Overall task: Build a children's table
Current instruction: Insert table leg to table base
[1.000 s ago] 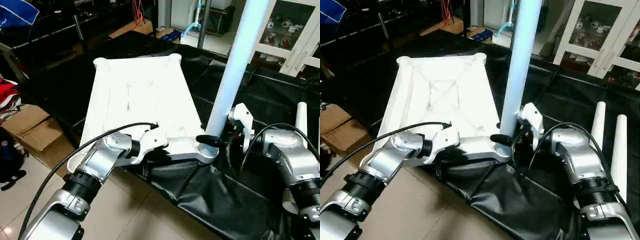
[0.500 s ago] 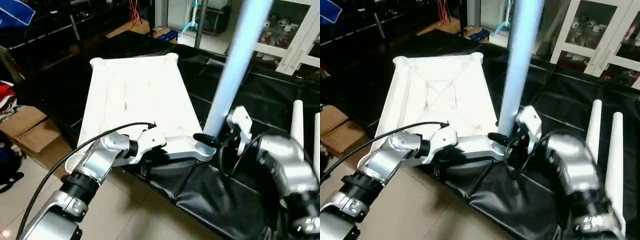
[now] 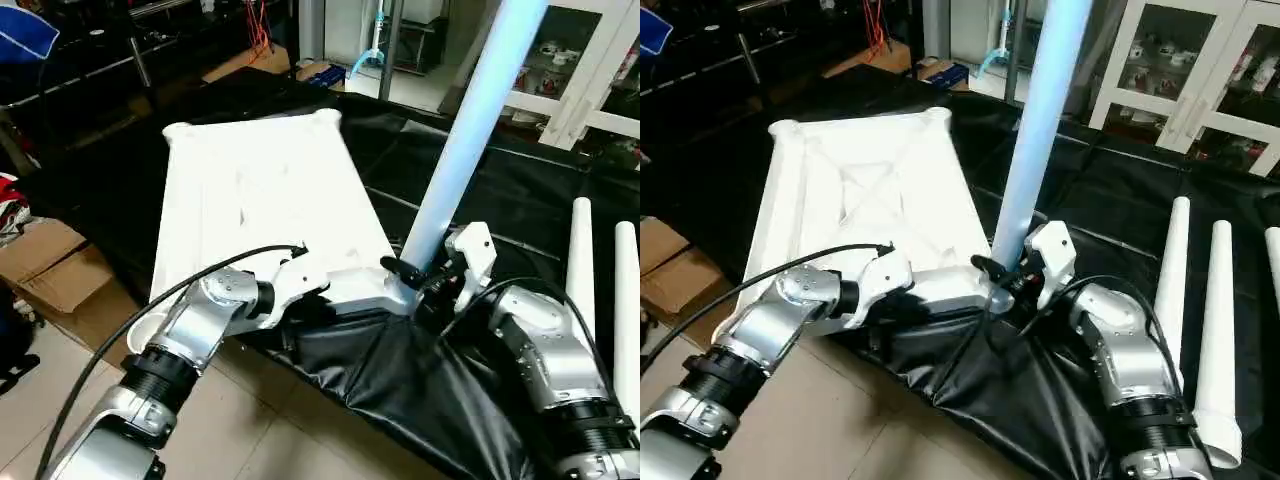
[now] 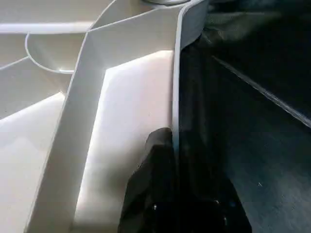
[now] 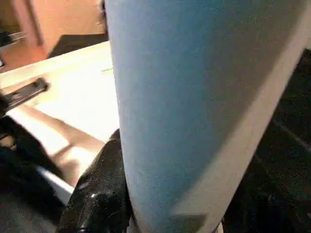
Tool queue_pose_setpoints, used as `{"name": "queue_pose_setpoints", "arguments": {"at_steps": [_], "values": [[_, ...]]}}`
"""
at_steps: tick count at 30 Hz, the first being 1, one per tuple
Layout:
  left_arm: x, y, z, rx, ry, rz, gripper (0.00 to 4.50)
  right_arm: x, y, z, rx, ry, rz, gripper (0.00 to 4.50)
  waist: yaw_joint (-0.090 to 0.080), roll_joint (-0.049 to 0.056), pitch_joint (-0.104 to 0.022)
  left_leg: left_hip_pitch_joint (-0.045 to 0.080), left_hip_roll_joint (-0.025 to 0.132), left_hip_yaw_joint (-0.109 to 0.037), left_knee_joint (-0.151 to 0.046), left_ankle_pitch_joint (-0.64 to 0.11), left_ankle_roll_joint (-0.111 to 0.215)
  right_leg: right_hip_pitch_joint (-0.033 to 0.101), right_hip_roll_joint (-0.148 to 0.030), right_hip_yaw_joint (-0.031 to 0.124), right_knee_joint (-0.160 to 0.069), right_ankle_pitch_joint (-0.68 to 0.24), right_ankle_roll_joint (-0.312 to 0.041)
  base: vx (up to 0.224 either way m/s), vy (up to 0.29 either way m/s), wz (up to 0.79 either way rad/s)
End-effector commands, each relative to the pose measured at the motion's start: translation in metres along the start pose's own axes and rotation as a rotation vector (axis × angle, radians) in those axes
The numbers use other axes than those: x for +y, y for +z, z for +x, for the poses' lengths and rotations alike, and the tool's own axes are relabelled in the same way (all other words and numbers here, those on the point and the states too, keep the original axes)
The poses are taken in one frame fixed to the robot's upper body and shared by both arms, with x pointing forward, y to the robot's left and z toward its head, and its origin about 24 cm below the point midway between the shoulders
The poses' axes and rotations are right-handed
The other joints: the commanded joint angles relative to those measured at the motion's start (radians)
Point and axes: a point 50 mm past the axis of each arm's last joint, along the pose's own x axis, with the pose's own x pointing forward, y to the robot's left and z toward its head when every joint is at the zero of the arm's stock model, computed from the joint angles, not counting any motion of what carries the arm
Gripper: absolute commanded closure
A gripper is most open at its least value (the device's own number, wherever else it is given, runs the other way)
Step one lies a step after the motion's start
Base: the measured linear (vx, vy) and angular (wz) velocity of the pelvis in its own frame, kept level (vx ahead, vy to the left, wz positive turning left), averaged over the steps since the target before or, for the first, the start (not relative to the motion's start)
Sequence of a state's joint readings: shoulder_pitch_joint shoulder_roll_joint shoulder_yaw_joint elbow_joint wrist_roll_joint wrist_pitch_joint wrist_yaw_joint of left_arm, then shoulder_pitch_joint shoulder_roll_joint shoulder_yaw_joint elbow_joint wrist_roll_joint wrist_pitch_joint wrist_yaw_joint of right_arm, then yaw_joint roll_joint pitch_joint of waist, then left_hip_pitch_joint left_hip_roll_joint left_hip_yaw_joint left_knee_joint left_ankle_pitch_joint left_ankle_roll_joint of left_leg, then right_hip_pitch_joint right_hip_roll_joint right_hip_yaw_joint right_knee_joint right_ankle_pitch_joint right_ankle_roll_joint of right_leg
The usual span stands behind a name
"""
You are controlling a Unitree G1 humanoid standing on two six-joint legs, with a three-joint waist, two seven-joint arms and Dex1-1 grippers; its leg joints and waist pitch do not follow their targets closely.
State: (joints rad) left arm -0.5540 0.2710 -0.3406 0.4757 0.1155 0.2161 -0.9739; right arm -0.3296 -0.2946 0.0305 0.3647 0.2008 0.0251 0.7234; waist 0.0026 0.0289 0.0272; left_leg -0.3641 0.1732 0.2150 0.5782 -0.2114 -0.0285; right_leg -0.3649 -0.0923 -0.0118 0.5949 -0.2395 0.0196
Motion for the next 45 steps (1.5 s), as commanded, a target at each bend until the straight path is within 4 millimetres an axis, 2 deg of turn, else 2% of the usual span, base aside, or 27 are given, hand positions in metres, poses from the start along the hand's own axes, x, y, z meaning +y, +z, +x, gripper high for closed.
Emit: {"name": "queue_pose_setpoints", "arguments": {"at_steps": [1,5,9,10,11,15,17,19,23,24,26,30,40,41,43,44,45], "values": [[0.002,-0.009,0.0,-0.031,0.096,-0.09,4.5,0.01,-0.056,-0.013,0.245,-0.039,0.097,2.64,-0.001,-0.022,-0.024,0.009,0.064,-0.032,-0.078,-0.179,0.051,0.007,-0.051,0.029,-0.075,-0.1,-0.245,0.0,0.0,0.0],[0.001,-0.004,0.005,-0.043,0.149,-0.134,4.5,0.012,-0.066,-0.006,0.275,-0.168,0.095,2.64,0.0,-0.022,-0.029,0.008,0.063,-0.03,-0.072,-0.136,0.072,0.01,-0.052,0.027,-0.07,-0.043,-0.255,0.0,0.0,0.0],[0.004,0.003,0.011,-0.071,0.193,-0.179,4.5,0.011,-0.07,0.003,0.285,-0.275,0.109,2.64,-0.004,-0.02,-0.028,0.01,0.061,-0.031,-0.075,-0.165,0.056,0.007,-0.047,0.026,-0.075,-0.081,-0.25,0.0,0.0,0.0],[0.005,0.007,0.013,-0.08,0.211,-0.196,4.5,0.009,-0.07,0.008,0.286,-0.317,0.116,2.64,-0.005,-0.024,-0.03,0.011,0.061,-0.031,-0.075,-0.177,0.048,0.008,-0.047,0.026,-0.076,-0.088,-0.245,0.0,0.0,0.0],[0.007,0.009,0.015,-0.086,0.222,-0.206,4.5,0.009,-0.07,0.011,0.287,-0.345,0.121,2.64,-0.005,-0.022,-0.031,0.012,0.062,-0.031,-0.075,-0.178,0.043,0.007,-0.047,0.027,-0.074,-0.087,-0.246,0.0,0.0,0.0],[0.018,0.028,0.026,-0.137,0.355,-0.277,4.5,0.009,-0.069,0.033,0.299,-0.537,0.185,2.64,-0.008,-0.027,-0.034,0.013,0.058,-0.03,-0.074,-0.169,0.027,0.008,-0.046,0.027,-0.073,-0.068,-0.25,0.0,0.0,0.0],[0.02,0.032,0.029,-0.146,0.388,-0.291,4.5,0.01,-0.068,0.038,0.294,-0.591,0.202,2.64,-0.004,-0.027,-0.038,0.014,0.056,-0.03,-0.07,-0.138,0.037,0.011,-0.047,0.027,-0.069,-0.028,-0.247,0.0,0.0,0.0],[0.02,0.037,0.032,-0.161,0.409,-0.312,4.5,0.013,-0.067,0.044,0.295,-0.63,0.225,2.64,0.002,-0.029,-0.041,0.009,0.056,-0.028,-0.064,-0.074,0.074,0.016,-0.047,0.026,-0.058,0.074,-0.247,0.0,0.0,0.0],[0.016,0.052,0.042,-0.229,0.413,-0.356,4.5,0.022,-0.063,0.059,0.292,-0.707,0.255,2.64,0.003,-0.032,-0.043,0.012,0.056,-0.027,-0.063,-0.071,0.087,0.016,-0.048,0.024,-0.057,0.077,-0.255,0.0,0.0,0.0],[0.015,0.055,0.045,-0.238,0.413,-0.357,4.5,0.024,-0.062,0.062,0.289,-0.723,0.262,2.64,0.005,-0.029,-0.043,0.014,0.057,-0.027,-0.062,-0.074,0.087,0.015,-0.048,0.023,-0.057,0.077,-0.254,0.0,0.0,0.0],[0.013,0.059,0.047,-0.255,0.407,-0.359,4.5,0.027,-0.061,0.066,0.286,-0.733,0.266,2.64,0.004,-0.03,-0.044,0.014,0.057,-0.027,-0.062,-0.071,0.085,0.014,-0.046,0.022,-0.055,0.09,-0.253,0.0,0.0,0.0],[0.012,0.064,0.049,-0.278,0.406,-0.36,4.5,0.034,-0.053,0.077,0.227,-0.694,0.307,2.64,0.005,-0.037,-0.046,0.01,0.055,-0.026,-0.057,-0.045,0.109,0.019,-0.047,0.022,-0.048,0.161,-0.247,0.0,0.0,0.0],[0.018,0.058,0.044,-0.261,0.426,-0.367,4.5,0.033,-0.04,0.086,0.154,-0.624,0.301,2.64,0.001,-0.037,-0.045,0.011,0.057,-0.026,-0.055,-0.055,0.12,0.019,-0.048,0.021,-0.047,0.143,-0.266,0.0,0.0,0.0],[0.018,0.058,0.044,-0.259,0.425,-0.368,4.5,0.033,-0.04,0.087,0.151,-0.62,0.297,2.08,0.0,-0.036,-0.045,0.011,0.058,-0.026,-0.055,-0.058,0.12,0.02,-0.048,0.021,-0.047,0.139,-0.268,0.0,0.0,0.0],[0.018,0.058,0.044,-0.257,0.423,-0.369,4.5,0.033,-0.038,0.088,0.148,-0.613,0.29,2.08,-0.001,-0.033,-0.047,0.011,0.057,-0.026,-0.053,-0.049,0.125,0.02,-0.046,0.021,-0.044,0.158,-0.277,0.0,0.0,0.0],[0.018,0.058,0.044,-0.256,0.421,-0.368,4.5,0.033,-0.037,0.088,0.145,-0.608,0.294,1.85,-0.003,-0.034,-0.047,0.008,0.056,-0.027,-0.053,-0.045,0.128,0.021,-0.048,0.021,-0.043,0.168,-0.279,0.0,0.0,0.0],[0.018,0.058,0.044,-0.256,0.42,-0.368,4.5,0.033,-0.037,0.089,0.141,-0.604,0.297,1.85,-0.005,-0.036,-0.054,0.004,0.058,-0.03,-0.049,-0.002,0.136,0.029,-0.051,0.021,-0.035,0.229,-0.282,0.0,0.0,0.0]]}}
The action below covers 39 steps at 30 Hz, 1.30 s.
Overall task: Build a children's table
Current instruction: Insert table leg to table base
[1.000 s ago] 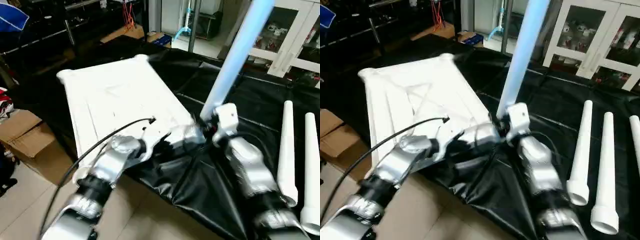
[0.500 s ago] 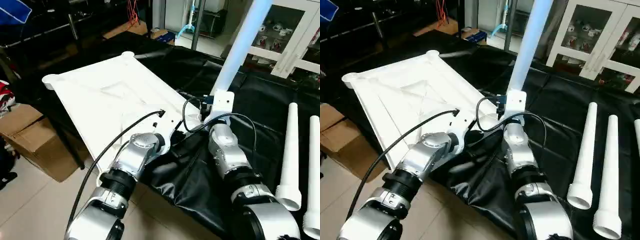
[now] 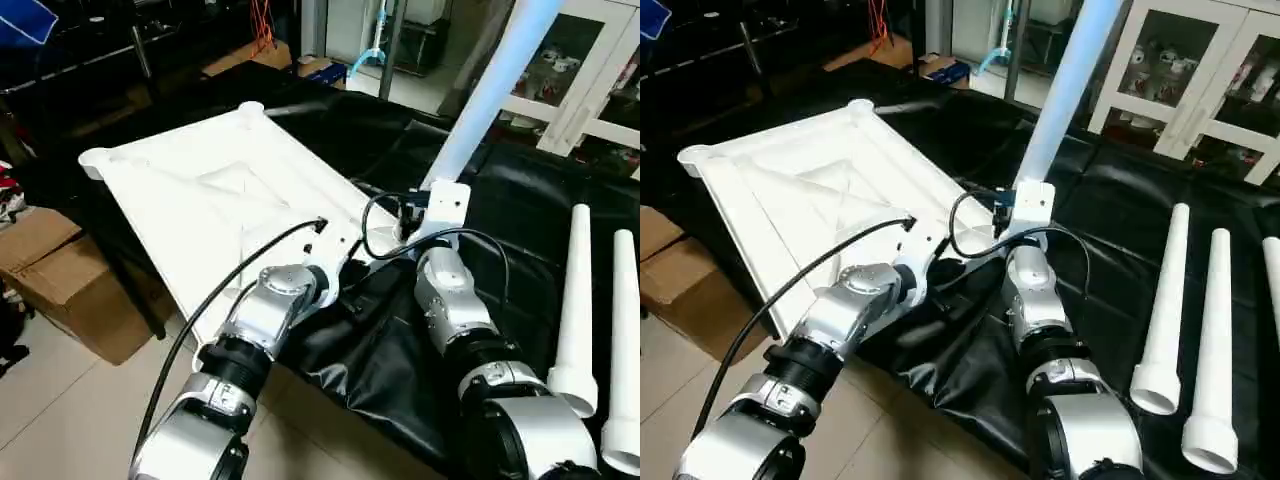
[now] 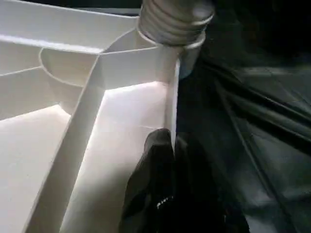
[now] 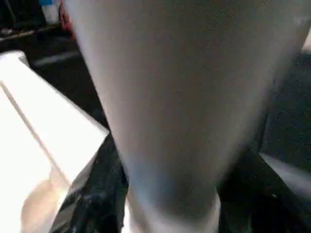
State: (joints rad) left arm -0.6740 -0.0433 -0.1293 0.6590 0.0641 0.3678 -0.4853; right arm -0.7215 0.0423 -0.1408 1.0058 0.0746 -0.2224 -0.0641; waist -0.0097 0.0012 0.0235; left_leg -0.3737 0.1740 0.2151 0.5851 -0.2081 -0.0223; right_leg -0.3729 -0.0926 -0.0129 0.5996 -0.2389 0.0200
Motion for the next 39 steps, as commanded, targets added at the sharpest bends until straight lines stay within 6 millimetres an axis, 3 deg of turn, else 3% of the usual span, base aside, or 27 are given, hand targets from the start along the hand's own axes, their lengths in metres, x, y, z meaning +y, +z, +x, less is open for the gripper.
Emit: {"name": "queue_pose_setpoints", "arguments": {"at_steps": [1,3,6,9,25,39], "values": [[-0.001,0.022,0.001,-0.115,0.017,-0.012,4.5,0.016,-0.043,-0.015,0.201,0.075,-0.001,1.76,0.005,-0.009,-0.051,0.016,0.057,-0.03,-0.053,0.013,0.138,0.034,-0.048,0.021,-0.038,0.259,-0.287,0.0,0.0,0.0],[-0.001,0.021,0.001,-0.113,0.016,-0.012,4.5,0.016,-0.042,-0.014,0.197,0.075,-0.013,1.57,0.004,-0.009,-0.05,0.014,0.055,-0.027,-0.048,0.038,0.168,0.033,-0.049,0.021,-0.034,0.303,-0.305,0.0,0.0,0.0],[0.0,0.021,0.001,-0.112,0.015,-0.011,4.5,0.016,-0.041,-0.013,0.19,0.081,-0.031,1.57,0.004,-0.01,-0.051,0.01,0.056,-0.027,-0.043,0.042,0.18,0.03,-0.049,0.021,-0.03,0.3,-0.315,0.0,0.0,0.0],[0.001,0.021,0.0,-0.111,0.015,-0.011,4.5,0.016,-0.039,-0.012,0.181,0.088,-0.04,1.57,0.004,-0.008,-0.049,0.012,0.058,-0.026,-0.044,0.019,0.175,0.027,-0.048,0.02,-0.032,0.251,-0.317,0.0,0.0,0.0],[0.005,0.019,-0.002,-0.104,0.019,0.0,4.5,0.008,-0.024,-0.01,0.053,0.114,-0.075,1.57,0.003,-0.007,-0.054,0.011,0.057,-0.028,-0.037,0.054,0.199,0.03,-0.049,0.018,-0.025,0.294,-0.326,0.0,0.0,0.0],[0.006,0.017,-0.003,-0.094,0.013,0.013,4.5,0.003,-0.023,-0.012,0.024,0.122,-0.103,1.57,0.001,-0.007,-0.055,0.01,0.056,-0.028,-0.032,0.073,0.213,0.031,-0.049,0.017,-0.021,0.304,-0.339,0.0,0.0,0.0]]}}
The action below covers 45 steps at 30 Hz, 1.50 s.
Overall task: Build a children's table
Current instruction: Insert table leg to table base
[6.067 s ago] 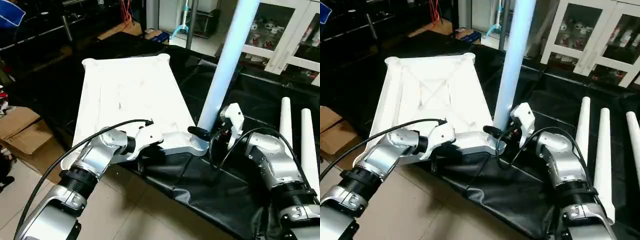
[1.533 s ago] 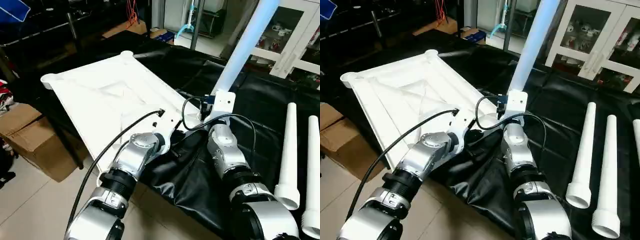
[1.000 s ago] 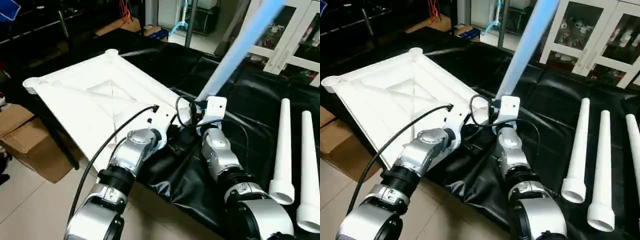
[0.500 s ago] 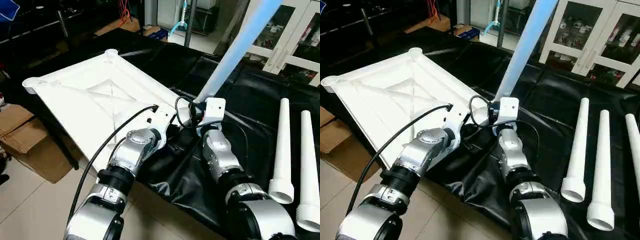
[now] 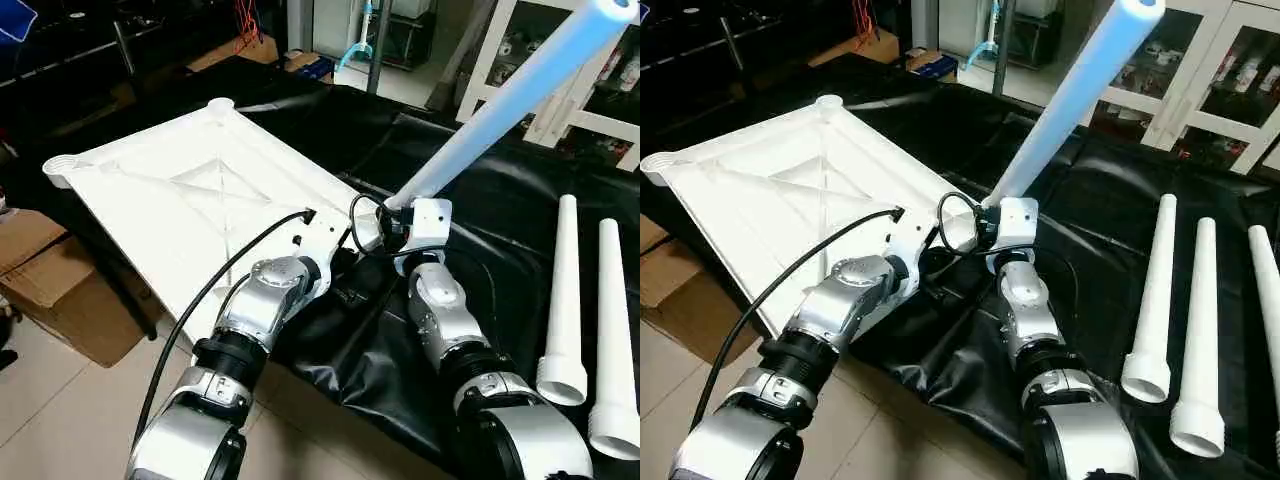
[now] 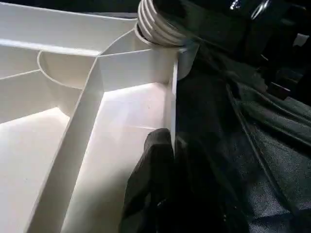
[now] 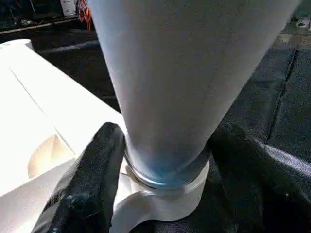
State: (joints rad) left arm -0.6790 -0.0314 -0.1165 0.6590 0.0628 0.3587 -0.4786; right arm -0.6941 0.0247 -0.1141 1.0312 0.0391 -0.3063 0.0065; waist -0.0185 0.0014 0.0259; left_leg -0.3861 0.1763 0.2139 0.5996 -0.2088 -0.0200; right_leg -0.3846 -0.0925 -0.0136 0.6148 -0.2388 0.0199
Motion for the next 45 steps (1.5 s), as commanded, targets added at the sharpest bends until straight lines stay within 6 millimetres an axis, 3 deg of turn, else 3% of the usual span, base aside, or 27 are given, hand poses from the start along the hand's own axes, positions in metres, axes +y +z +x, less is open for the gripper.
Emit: {"name": "queue_pose_setpoints", "arguments": {"at_steps": [1,9,45], "values": [[0.0,0.015,0.0,-0.082,-0.01,0.01,4.5,0.007,-0.016,-0.007,0.062,0.048,-0.039,1.57,0.009,-0.008,-0.057,0.022,0.054,-0.027,-0.046,0.074,0.211,0.042,-0.048,0.018,-0.037,0.301,-0.339,0.0,0.0,0.0],[-0.001,0.014,0.0,-0.074,-0.017,0.02,4.5,0.002,-0.005,-0.006,-0.023,0.031,-0.067,1.57,0.01,-0.008,-0.058,0.021,0.054,-0.028,-0.044,0.076,0.213,0.043,-0.048,0.017,-0.035,0.298,-0.338,0.0,0.0,0.0],[0.0,0.01,-0.001,-0.061,-0.024,0.028,4.5,0.0,-0.007,-0.008,-0.034,0.023,-0.09,1.57,0.011,-0.008,-0.062,0.02,0.051,-0.028,-0.038,0.1,0.23,0.045,-0.047,0.015,-0.029,0.326,-0.343,0.0,0.0,0.0]]}}
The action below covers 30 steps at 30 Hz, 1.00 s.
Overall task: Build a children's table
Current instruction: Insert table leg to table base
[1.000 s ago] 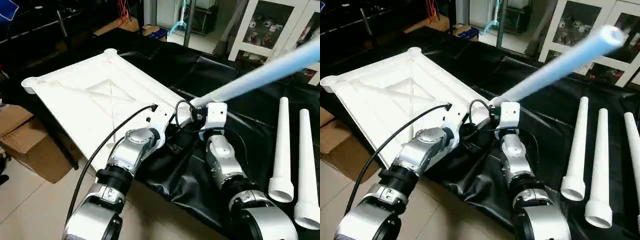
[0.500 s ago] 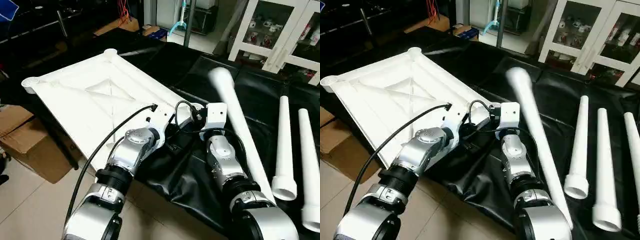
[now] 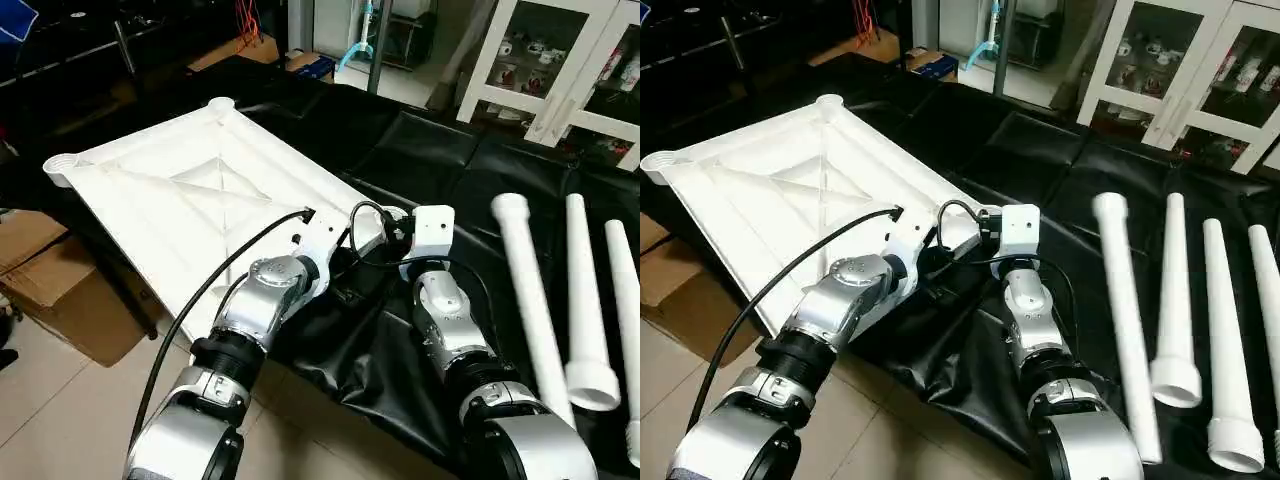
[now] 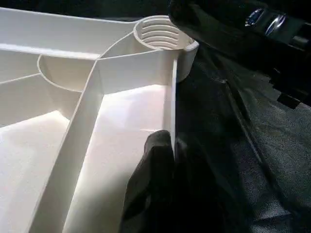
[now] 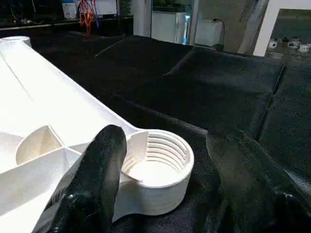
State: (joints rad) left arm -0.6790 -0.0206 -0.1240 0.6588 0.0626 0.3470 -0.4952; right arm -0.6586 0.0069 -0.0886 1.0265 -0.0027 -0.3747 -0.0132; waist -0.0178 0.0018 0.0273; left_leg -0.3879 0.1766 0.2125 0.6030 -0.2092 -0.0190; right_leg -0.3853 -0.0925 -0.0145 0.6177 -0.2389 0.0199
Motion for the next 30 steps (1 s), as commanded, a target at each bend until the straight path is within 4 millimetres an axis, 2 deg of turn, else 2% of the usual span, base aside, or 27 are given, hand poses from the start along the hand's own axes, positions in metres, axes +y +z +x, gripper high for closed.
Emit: {"name": "queue_pose_setpoints", "arguments": {"at_steps": [1,6,9,14,15,16,17,18,19,20,21,22,23,24,25,27,28,29,30], "values": [[-0.001,0.01,0.0,-0.057,-0.012,0.013,4.5,0.006,-0.003,-0.002,0.006,0.032,-0.024,1.57,0.01,-0.009,-0.064,0.022,0.051,-0.027,-0.041,0.101,0.23,0.046,-0.047,0.016,-0.031,0.329,-0.343,0.0,0.0,0.0],[0.001,0.009,-0.001,-0.063,-0.02,0.057,4.5,0.005,-0.001,-0.001,-0.002,0.03,-0.026,1.57,0.011,-0.006,-0.064,0.023,0.051,-0.028,-0.041,0.104,0.231,0.045,-0.046,0.016,-0.032,0.325,-0.342,0.0,0.0,0.0],[0.001,0.009,-0.002,-0.063,-0.025,0.076,4.5,0.003,0.001,0.0,-0.009,0.025,-0.026,1.57,0.011,-0.008,-0.065,0.022,0.05,-0.027,-0.04,0.105,0.23,0.047,-0.046,0.017,-0.03,0.332,-0.343,0.0,0.0,0.0],[0.0,0.007,-0.002,-0.053,-0.039,0.117,4.5,-0.005,0.002,0.0,-0.017,0.002,-0.026,1.57,0.019,-0.002,-0.067,0.024,0.052,-0.028,-0.034,0.141,0.232,0.042,-0.044,0.015,-0.024,0.369,-0.344,0.0,0.0,0.0],[-0.003,0.005,-0.003,-0.055,-0.094,0.224,4.5,-0.012,0.004,0.0,-0.022,-0.011,-0.023,1.57,0.021,-0.005,-0.067,0.023,0.051,-0.027,-0.033,0.135,0.229,0.042,-0.044,0.015,-0.024,0.365,-0.343,0.0,0.0,0.0],[-0.003,0.005,-0.003,-0.055,-0.094,0.224,4.5,-0.012,0.004,0.0,-0.022,-0.011,-0.023,1.57,0.025,-0.005,-0.069,0.02,0.05,-0.029,-0.032,0.134,0.232,0.043,-0.046,0.017,-0.023,0.361,-0.335,0.0,0.0,0.0],[-0.006,0.003,-0.005,-0.058,-0.144,0.311,4.5,-0.016,0.006,0.0,-0.026,-0.012,-0.011,1.57,0.027,-0.004,-0.069,0.02,0.05,-0.029,-0.031,0.134,0.233,0.041,-0.045,0.017,-0.023,0.364,-0.333,0.0,0.0,0.0],[-0.01,-0.001,-0.008,-0.062,-0.218,0.423,4.5,-0.02,0.007,-0.001,-0.028,-0.002,0.01,1.57,0.03,-0.01,-0.065,0.016,0.051,-0.029,-0.032,0.119,0.236,0.04,-0.045,0.017,-0.026,0.352,-0.323,0.0,0.0,0.0],[-0.016,-0.015,-0.018,-0.028,-0.4,0.651,4.5,-0.03,0.011,-0.004,-0.032,0.032,0.035,1.57,0.035,0.002,-0.064,0.022,0.054,-0.029,-0.034,0.089,0.223,0.035,-0.047,0.018,-0.025,0.321,-0.32,0.0,0.0,0.0],[-0.016,-0.017,-0.019,-0.021,-0.422,0.676,4.5,-0.031,0.011,-0.005,-0.032,0.037,0.037,1.57,0.041,0.0,-0.061,0.021,0.052,-0.032,-0.036,0.07,0.232,0.037,-0.044,0.017,-0.034,0.302,-0.304,0.0,0.0,0.0],[-0.015,-0.021,-0.022,-0.009,-0.453,0.729,4.5,-0.037,0.013,-0.008,-0.041,0.04,0.036,1.57,0.05,0.014,-0.063,0.025,0.059,-0.035,-0.039,0.075,0.212,0.034,-0.046,0.018,-0.026,0.299,-0.29,0.0,0.0,0.0],[-0.012,-0.022,-0.023,-0.011,-0.45,0.755,4.5,-0.045,0.015,-0.012,-0.054,0.025,0.029,1.57,0.058,0.026,-0.065,0.041,0.06,-0.032,-0.036,0.086,0.187,0.022,-0.037,0.016,-0.024,0.321,-0.286,0.0,0.0,0.0],[-0.011,-0.022,-0.024,-0.013,-0.451,0.773,4.5,-0.049,0.017,-0.014,-0.061,0.015,0.028,1.57,0.061,0.021,-0.063,0.044,0.062,-0.029,-0.037,0.09,0.176,0.019,-0.033,0.015,-0.025,0.327,-0.283,0.0,0.0,0.0],[-0.009,-0.022,-0.024,-0.015,-0.452,0.792,4.5,-0.053,0.018,-0.016,-0.069,0.005,0.026,1.57,0.065,0.02,-0.062,0.04,0.059,-0.029,-0.038,0.089,0.151,0.023,-0.032,0.015,-0.024,0.326,-0.28,0.0,0.0,0.0],[-0.007,-0.022,-0.025,-0.018,-0.456,0.836,4.5,-0.062,0.021,-0.02,-0.083,-0.019,0.027,1.57,0.065,0.017,-0.062,0.038,0.057,-0.027,-0.04,0.083,0.139,0.025,-0.035,0.016,-0.023,0.325,-0.279,0.0,0.0,0.0],[-0.005,-0.021,-0.025,-0.023,-0.46,0.901,4.5,-0.074,0.025,-0.028,-0.103,-0.053,0.023,1.57,0.066,0.034,-0.061,0.039,0.053,-0.031,-0.047,0.025,0.092,0.029,-0.036,0.014,-0.032,0.308,-0.249,0.0,0.0,0.0],[-0.003,-0.016,-0.024,-0.05,-0.466,0.97,4.5,-0.088,0.033,-0.038,-0.126,-0.083,0.01,1.57,0.062,0.031,-0.06,0.033,0.05,-0.033,-0.05,-0.004,0.072,0.038,-0.036,0.016,-0.034,0.302,-0.244,0.0,0.0,0.0],[-0.003,-0.016,-0.024,-0.05,-0.466,0.97,4.5,-0.088,0.033,-0.038,-0.126,-0.083,0.01,1.57,0.068,0.03,-0.061,0.037,0.05,-0.031,-0.048,-0.018,0.065,0.037,-0.038,0.017,-0.035,0.303,-0.24,0.0,0.0,0.0],[-0.002,-0.013,-0.024,-0.06,-0.461,0.999,4.5,-0.093,0.036,-0.043,-0.129,-0.089,0.006,1.57,0.064,0.044,-0.063,0.027,0.046,-0.035,-0.048,-0.008,0.058,0.044,-0.042,0.017,-0.027,0.325,-0.239,0.0,0.0,0.0]]}}
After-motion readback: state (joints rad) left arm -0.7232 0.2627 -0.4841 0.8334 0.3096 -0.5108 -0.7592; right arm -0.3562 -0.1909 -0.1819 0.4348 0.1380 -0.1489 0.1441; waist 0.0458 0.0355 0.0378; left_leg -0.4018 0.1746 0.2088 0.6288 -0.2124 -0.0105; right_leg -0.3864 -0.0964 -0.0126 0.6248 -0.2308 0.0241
